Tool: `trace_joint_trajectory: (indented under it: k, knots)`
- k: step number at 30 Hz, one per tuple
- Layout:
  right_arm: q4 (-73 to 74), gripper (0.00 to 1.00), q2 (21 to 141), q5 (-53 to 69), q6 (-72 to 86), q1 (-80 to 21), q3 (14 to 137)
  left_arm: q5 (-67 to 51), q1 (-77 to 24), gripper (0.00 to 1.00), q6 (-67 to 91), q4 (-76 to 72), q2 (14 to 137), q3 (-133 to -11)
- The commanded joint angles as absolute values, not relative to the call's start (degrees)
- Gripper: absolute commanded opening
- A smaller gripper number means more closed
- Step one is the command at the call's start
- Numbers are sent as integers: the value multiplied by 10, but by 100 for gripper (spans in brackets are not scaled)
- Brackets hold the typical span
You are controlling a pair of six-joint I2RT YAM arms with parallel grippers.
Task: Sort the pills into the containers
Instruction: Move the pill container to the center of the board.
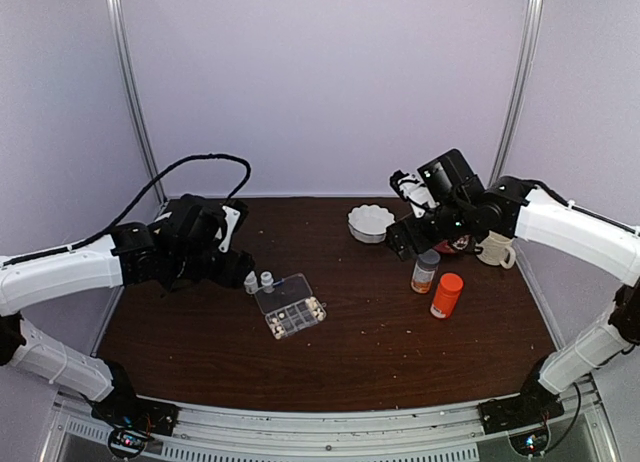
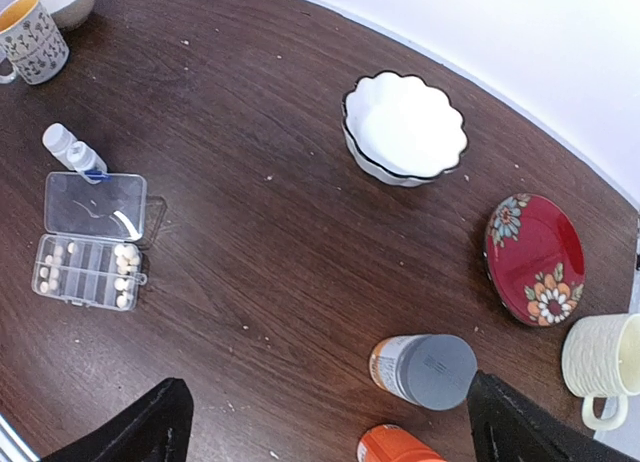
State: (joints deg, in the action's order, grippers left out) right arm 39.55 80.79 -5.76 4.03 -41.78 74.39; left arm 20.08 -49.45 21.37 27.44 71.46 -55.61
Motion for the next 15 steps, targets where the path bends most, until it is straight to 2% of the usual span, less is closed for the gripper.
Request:
trace_joint_trajectory:
  k: [1,7,13,15]
  knots:
    - [339,100,851,-23,59,-445,752,176,-463,68,234,267,722,-553]
    - [311,99,915,28,38,-465,785,141,-415,56,234,281,760,-573]
    - [255,96,971,3,26,-468,787,139,-404,56,232,285,820,-600]
    - [241,93,987,22,30,-468,783,134,-404,54,231,287,843,-614]
